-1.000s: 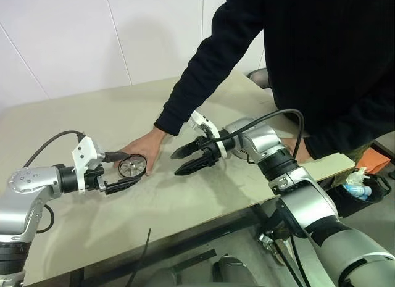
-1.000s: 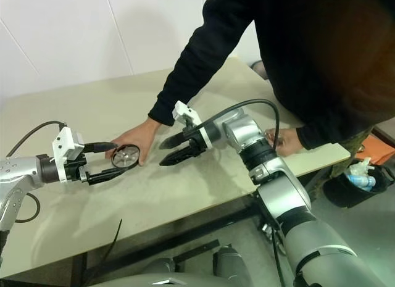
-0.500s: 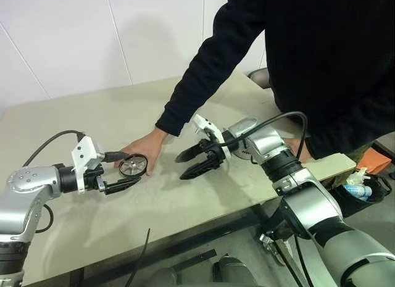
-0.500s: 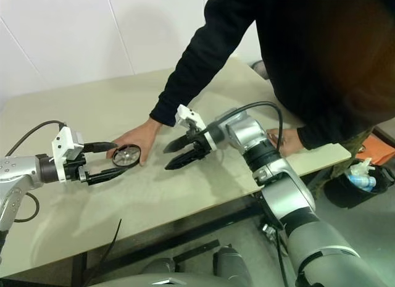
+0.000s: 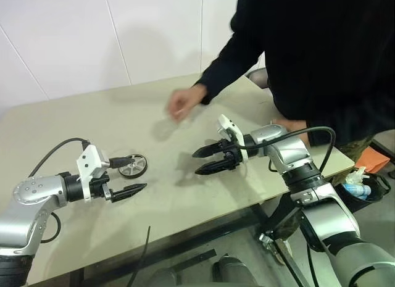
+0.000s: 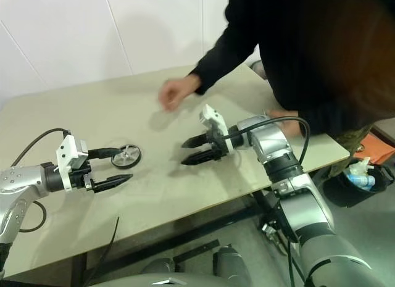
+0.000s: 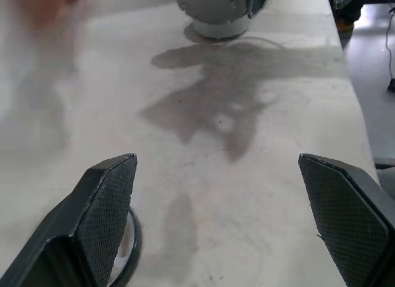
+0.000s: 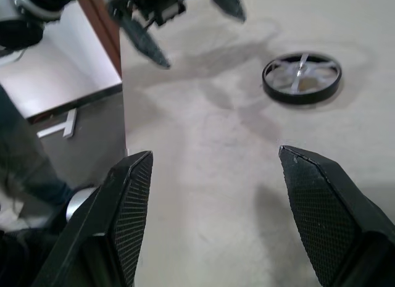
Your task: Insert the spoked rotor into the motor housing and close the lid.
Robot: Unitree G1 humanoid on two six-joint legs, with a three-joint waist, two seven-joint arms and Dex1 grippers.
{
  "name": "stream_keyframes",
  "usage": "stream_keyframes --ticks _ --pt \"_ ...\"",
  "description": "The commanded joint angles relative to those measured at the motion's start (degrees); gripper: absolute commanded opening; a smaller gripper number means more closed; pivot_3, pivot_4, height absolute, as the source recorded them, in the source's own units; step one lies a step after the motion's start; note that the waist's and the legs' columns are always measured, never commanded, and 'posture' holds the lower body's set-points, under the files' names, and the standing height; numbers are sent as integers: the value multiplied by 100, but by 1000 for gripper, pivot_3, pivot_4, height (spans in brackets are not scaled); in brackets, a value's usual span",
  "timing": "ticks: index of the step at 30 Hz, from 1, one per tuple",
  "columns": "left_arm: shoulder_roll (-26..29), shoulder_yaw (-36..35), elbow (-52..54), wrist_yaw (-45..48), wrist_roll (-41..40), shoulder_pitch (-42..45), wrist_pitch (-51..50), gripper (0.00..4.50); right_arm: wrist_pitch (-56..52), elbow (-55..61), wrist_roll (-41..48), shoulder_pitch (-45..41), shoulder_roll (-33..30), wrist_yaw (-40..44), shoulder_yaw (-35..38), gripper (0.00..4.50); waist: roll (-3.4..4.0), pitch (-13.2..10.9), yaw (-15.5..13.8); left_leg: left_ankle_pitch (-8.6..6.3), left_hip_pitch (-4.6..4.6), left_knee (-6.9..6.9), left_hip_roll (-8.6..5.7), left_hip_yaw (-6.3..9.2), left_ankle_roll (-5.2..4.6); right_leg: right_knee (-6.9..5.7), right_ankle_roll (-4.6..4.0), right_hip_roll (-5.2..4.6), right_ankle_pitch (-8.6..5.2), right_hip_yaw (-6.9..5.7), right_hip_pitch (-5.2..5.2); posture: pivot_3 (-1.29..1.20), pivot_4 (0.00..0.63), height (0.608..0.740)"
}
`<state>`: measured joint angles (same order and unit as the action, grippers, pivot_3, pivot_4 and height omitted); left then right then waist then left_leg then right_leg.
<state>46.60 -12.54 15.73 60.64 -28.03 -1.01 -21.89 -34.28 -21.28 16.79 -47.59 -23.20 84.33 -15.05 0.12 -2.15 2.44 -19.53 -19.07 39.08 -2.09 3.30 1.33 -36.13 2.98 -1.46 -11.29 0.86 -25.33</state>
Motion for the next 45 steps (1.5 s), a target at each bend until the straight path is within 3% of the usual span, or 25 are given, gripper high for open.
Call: stream_keyframes --ticks 1,22,28,45 --pt "30 -196 193 -34 -118 9 59 4457 -36 314 148 -24 -64 -111 158 3436 0 0 -3 0 1 0 0 0 0 0 0 0 0 0 1 0 0 740" --pt "177 -440 362 22 -277 -241 -125 4457 -86 284 288 -52 -47 -285 106 3436 -1 -2 0 0 26 0 0 -3 -1 4 16 6 -12 0 26 0 0 740" --pt "39 -455 860 -233 -388 -480 -214 4457 -235 473 387 90 84 -440 116 3436 0 -5 5 -1 57 -3 1 -4 -2 8 23 2 -17 1 55 0 0 740" --pt "-200 -747 952 -759 -435 -835 -167 4457 -466 607 581 148 74 -647 136 3436 1 -10 0 -2 67 -4 2 -3 -3 13 25 3 -22 0 67 0 0 740"
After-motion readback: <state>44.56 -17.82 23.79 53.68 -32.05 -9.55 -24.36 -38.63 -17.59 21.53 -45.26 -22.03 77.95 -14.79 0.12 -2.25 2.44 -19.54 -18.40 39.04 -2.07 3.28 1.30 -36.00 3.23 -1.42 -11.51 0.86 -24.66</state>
